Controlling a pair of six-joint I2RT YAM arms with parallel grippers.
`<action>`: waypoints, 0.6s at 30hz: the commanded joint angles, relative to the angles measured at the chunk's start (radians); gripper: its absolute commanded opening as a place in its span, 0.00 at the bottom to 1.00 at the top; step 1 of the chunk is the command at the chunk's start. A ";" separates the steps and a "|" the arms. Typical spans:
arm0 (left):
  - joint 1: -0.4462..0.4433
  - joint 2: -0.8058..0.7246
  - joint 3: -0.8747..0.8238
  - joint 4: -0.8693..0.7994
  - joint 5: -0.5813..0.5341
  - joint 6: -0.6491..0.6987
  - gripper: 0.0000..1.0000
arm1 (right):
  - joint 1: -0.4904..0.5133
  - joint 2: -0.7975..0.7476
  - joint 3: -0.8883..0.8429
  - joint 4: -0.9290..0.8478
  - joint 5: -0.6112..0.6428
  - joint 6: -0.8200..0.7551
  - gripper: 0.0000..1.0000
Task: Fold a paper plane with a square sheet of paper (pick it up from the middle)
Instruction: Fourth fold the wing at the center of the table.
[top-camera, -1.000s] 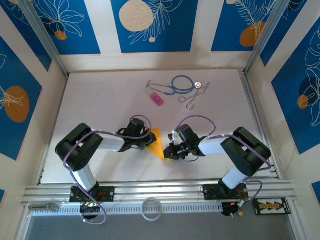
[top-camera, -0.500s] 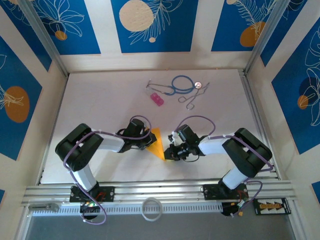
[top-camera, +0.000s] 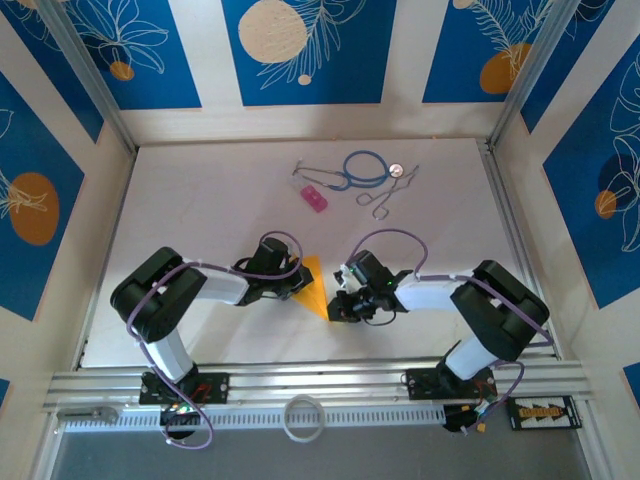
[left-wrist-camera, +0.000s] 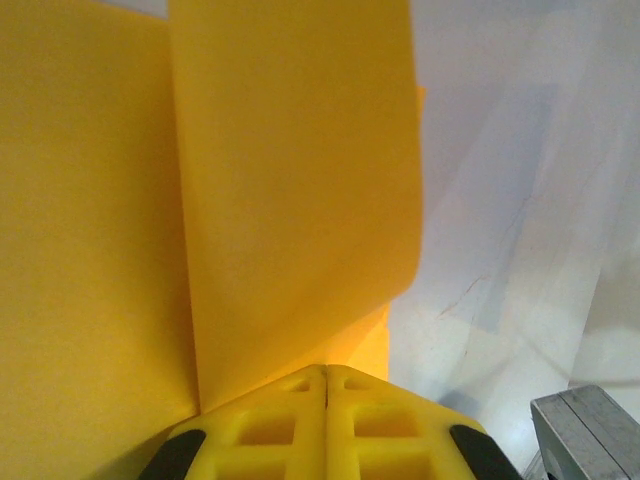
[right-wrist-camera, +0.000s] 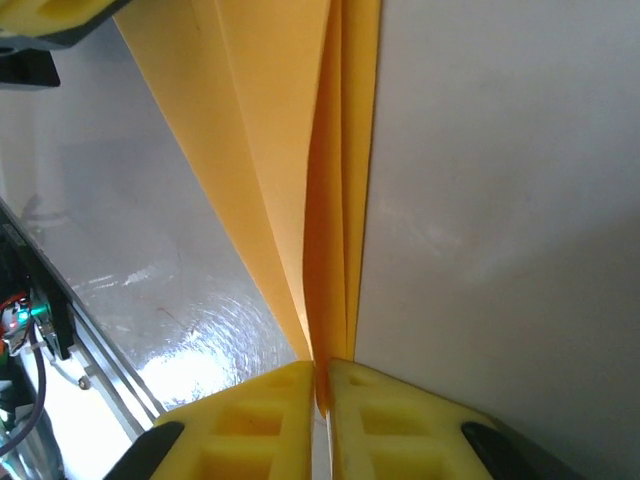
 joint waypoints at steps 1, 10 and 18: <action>0.006 0.029 -0.028 -0.085 -0.074 0.004 0.00 | 0.014 -0.021 0.000 -0.121 0.049 -0.018 0.15; 0.008 0.032 -0.029 -0.075 -0.069 0.002 0.00 | 0.039 0.010 0.041 -0.163 0.099 -0.041 0.13; 0.009 0.031 -0.030 -0.075 -0.071 0.002 0.00 | 0.043 0.012 0.027 -0.169 0.109 -0.029 0.09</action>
